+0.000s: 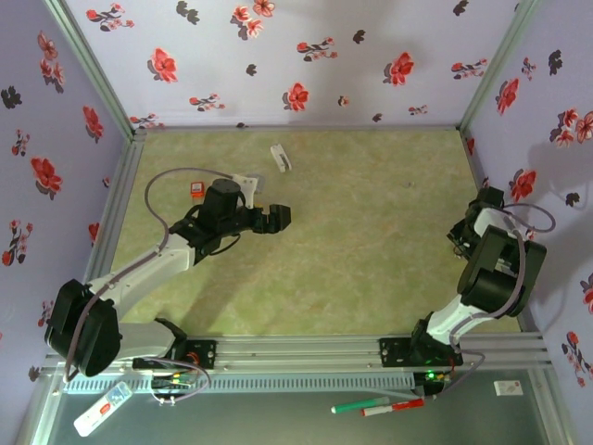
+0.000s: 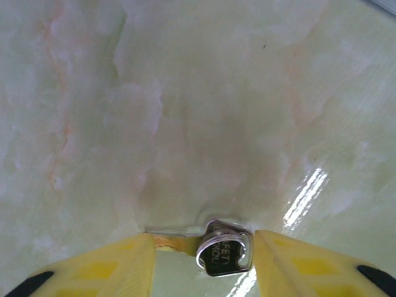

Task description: Unlock with the key

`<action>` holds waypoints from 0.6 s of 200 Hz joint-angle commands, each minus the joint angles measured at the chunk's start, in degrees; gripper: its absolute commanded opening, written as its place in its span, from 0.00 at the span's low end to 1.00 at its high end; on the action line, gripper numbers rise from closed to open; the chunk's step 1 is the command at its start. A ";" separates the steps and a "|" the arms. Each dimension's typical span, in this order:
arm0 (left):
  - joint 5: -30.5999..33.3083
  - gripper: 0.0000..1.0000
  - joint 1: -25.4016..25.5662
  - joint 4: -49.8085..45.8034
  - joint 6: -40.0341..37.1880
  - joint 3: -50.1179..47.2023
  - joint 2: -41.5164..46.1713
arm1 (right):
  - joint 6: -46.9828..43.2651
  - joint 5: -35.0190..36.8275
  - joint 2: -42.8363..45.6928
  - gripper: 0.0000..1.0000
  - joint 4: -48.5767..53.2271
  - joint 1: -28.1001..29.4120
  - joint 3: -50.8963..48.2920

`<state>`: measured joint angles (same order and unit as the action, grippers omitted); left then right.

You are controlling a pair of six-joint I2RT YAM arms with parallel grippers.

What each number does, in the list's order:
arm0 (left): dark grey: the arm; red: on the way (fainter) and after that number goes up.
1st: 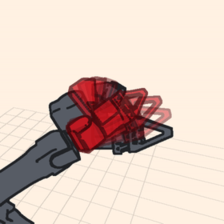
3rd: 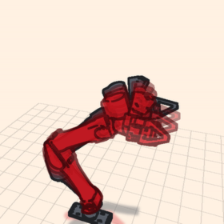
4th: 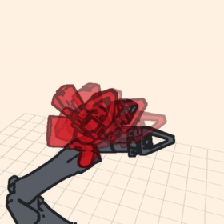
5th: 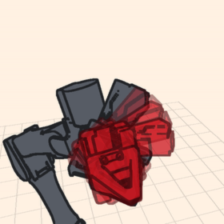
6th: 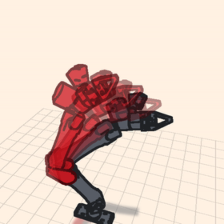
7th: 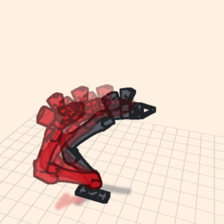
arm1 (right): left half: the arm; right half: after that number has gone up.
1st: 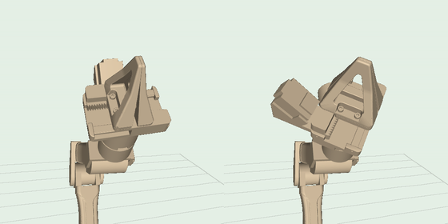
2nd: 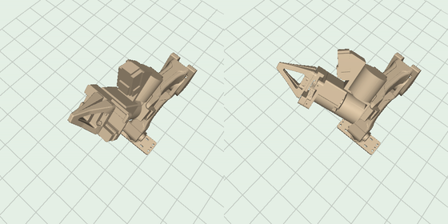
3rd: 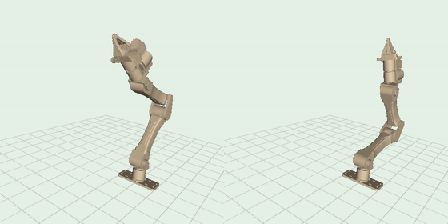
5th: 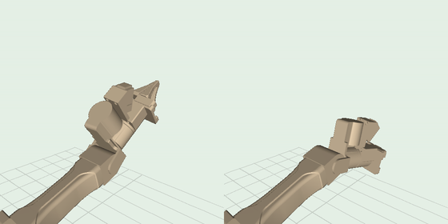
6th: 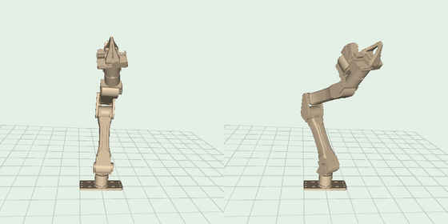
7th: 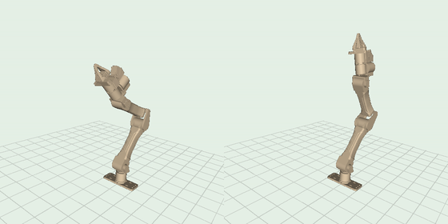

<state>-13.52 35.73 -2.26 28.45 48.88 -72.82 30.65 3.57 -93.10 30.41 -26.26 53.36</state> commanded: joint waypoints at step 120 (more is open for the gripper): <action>2.44 0.99 0.33 -1.96 -0.32 2.09 -3.38 | 0.18 -1.38 -2.55 0.19 -1.52 0.43 -2.15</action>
<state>-12.21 35.75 -2.61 28.42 49.12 -75.31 30.59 2.74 -95.15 28.27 -26.26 53.17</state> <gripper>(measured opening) 0.995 0.212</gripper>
